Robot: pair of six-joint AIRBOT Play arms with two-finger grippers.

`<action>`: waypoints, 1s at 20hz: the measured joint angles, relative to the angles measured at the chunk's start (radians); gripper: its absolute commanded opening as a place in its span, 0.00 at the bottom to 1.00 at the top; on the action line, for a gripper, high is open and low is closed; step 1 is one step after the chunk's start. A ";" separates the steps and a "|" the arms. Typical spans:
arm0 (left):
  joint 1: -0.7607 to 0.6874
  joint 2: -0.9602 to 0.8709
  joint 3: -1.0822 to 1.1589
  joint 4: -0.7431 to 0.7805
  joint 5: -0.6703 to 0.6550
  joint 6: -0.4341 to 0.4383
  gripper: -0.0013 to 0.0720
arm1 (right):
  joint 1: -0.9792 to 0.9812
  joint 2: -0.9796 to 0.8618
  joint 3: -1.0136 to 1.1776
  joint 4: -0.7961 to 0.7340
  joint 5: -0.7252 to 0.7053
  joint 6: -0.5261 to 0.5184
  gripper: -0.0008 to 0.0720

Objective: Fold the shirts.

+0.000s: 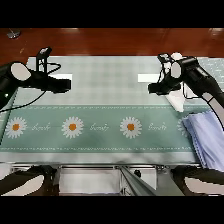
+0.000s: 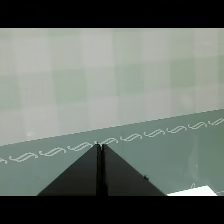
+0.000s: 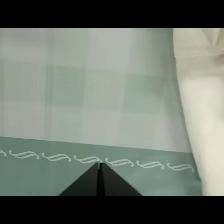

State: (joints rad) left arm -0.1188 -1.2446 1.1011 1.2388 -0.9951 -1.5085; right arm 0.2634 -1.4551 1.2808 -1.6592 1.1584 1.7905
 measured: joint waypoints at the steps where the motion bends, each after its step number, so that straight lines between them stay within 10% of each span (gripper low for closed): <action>1: 0.000 0.000 0.000 0.000 0.000 0.000 0.05 | 0.000 0.000 0.000 -0.002 -0.007 -0.001 0.04; 2: 0.000 0.000 0.000 0.000 0.000 0.000 0.05 | 0.000 0.000 0.000 -0.014 -0.029 -0.002 0.07; 4: 0.000 -0.004 0.000 0.000 0.025 0.000 0.05 | 0.000 0.000 0.000 -0.077 -0.086 -0.001 0.89; 8: 0.000 -0.021 0.000 0.000 0.157 0.000 0.06 | -0.034 -0.006 0.000 -0.296 -0.232 0.099 0.88; 9: 0.000 -0.027 0.000 0.000 0.191 0.000 0.19 | -0.062 -0.010 0.000 -0.343 -0.264 0.146 0.88; 11: 0.000 -0.042 0.000 0.000 0.265 0.000 0.97 | -0.132 -0.025 0.002 -0.394 -0.324 0.232 0.88; 20: 0.002 -0.091 0.000 0.000 0.413 -0.003 0.98 | -0.378 -0.325 0.261 -0.105 -0.230 0.158 0.79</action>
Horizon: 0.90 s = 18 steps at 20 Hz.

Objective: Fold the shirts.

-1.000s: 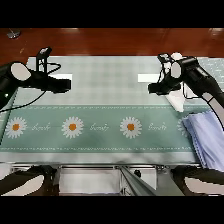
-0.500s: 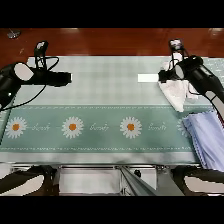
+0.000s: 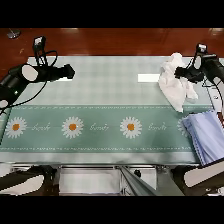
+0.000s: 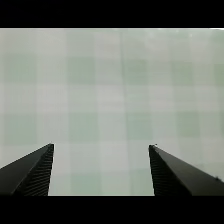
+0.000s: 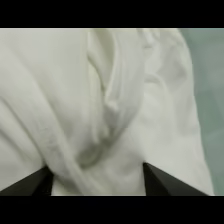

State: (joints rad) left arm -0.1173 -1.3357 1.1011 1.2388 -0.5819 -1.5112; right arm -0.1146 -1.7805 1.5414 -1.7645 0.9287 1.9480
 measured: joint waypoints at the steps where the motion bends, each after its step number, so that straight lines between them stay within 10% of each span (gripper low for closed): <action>1: 0.000 -0.001 0.000 0.000 -0.002 0.000 0.98 | -0.011 -0.045 0.048 0.044 0.058 -0.038 0.49; 2: 0.000 -0.002 0.000 0.000 -0.014 0.000 0.97 | -0.019 -0.081 0.090 0.084 0.119 -0.075 0.05; 8: 0.034 0.019 0.039 0.001 -0.208 0.003 0.97 | -0.036 -0.080 0.310 0.199 0.357 -0.221 0.04; 18: 0.127 0.499 -0.146 -0.050 -0.508 0.151 0.97 | 0.031 0.418 0.439 0.307 0.267 -0.371 0.04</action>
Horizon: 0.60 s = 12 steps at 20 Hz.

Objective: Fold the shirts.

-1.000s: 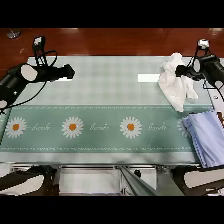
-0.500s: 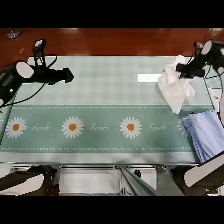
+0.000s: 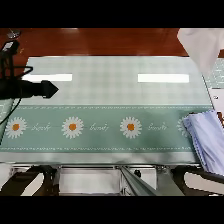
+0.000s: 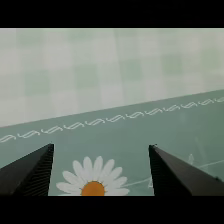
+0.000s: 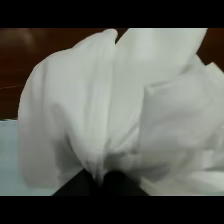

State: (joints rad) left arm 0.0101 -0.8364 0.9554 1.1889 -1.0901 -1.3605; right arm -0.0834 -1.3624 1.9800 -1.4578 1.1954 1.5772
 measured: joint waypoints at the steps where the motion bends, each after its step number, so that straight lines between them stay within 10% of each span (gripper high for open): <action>1: 0.002 0.048 -0.035 -0.018 -0.010 0.003 0.97 | 0.035 0.044 0.002 0.008 0.017 -0.024 0.04; 12: 0.005 0.131 -0.153 -0.137 0.017 -0.005 0.97 | 0.591 0.134 -0.318 -0.020 0.241 -0.049 0.04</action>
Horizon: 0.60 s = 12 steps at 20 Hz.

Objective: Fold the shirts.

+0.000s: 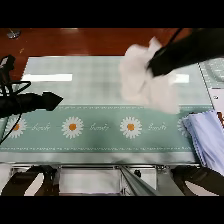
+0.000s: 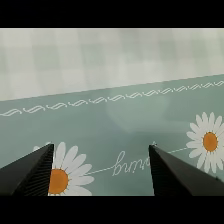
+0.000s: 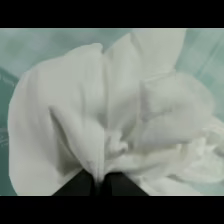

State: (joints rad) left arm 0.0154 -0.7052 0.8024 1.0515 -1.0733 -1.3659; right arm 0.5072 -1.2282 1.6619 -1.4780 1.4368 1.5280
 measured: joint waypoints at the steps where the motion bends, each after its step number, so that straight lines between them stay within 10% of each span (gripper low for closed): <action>1: 0.000 -0.013 -0.003 -0.003 -0.001 -0.006 0.97 | 0.037 -0.029 -0.058 -0.004 -0.024 0.012 0.04; 6: 0.000 -0.120 -0.011 -0.043 -0.014 -0.032 0.97 | 0.147 -0.249 -0.200 0.081 -0.171 0.088 0.06; 8: -0.011 -0.175 -0.011 -0.071 -0.009 -0.037 0.97 | 0.160 -0.320 -0.213 0.177 -0.227 0.096 0.88; 12: -0.097 -0.274 -0.012 -0.102 0.000 -0.041 0.97 | 0.133 -0.368 -0.166 0.274 -0.225 0.052 0.87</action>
State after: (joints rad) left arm -0.0818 -0.9794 0.7902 0.9493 -1.0729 -1.4067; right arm 0.6403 -1.5963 1.4963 -1.2037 1.2114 1.5803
